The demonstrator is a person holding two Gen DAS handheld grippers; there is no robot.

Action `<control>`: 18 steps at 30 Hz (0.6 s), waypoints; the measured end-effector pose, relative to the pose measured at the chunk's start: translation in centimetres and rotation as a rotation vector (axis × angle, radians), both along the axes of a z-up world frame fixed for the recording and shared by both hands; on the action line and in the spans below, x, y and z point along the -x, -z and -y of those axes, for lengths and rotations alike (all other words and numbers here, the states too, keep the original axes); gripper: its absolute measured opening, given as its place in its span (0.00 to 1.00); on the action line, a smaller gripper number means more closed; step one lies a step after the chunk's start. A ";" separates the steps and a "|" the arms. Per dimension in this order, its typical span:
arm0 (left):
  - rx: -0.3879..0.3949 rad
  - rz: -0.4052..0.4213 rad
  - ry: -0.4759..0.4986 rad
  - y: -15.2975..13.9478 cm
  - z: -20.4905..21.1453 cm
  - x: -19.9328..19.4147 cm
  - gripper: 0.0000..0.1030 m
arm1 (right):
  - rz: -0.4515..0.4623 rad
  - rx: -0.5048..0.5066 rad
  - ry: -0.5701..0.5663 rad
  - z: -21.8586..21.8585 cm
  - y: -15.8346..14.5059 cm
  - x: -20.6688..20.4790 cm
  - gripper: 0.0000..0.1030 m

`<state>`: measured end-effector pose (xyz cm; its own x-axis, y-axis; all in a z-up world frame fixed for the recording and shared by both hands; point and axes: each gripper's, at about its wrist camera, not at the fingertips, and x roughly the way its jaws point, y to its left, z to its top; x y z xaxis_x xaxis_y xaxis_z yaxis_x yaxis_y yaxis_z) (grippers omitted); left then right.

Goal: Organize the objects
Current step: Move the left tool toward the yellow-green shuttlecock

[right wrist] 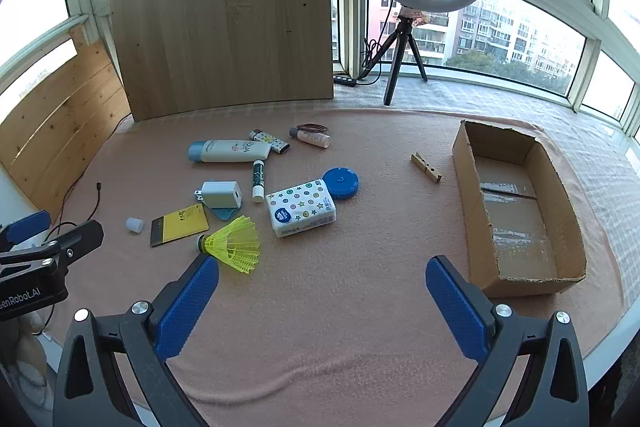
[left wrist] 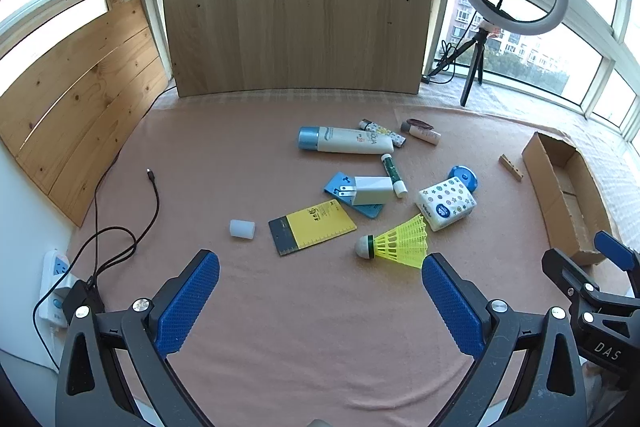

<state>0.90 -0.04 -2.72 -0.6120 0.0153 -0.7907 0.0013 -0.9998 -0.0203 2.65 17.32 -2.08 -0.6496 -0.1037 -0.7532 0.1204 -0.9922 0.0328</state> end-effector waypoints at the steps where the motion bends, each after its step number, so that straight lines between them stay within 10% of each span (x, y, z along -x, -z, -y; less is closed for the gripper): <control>1: -0.003 0.001 0.000 0.1 0.1 0.0 0.99 | -0.004 -0.006 -0.003 0.0 0.0 0.0 0.99; 18: 0.011 0.073 0.019 4.4 -1.0 1.3 0.96 | 0.008 -0.026 -0.043 0.3 0.9 0.4 0.99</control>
<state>-0.41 0.95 -7.11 -0.5526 0.0171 -0.8333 -0.0163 -0.9998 -0.0097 2.24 17.06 -2.93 -0.6389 -0.1119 -0.7611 0.1633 -0.9865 0.0080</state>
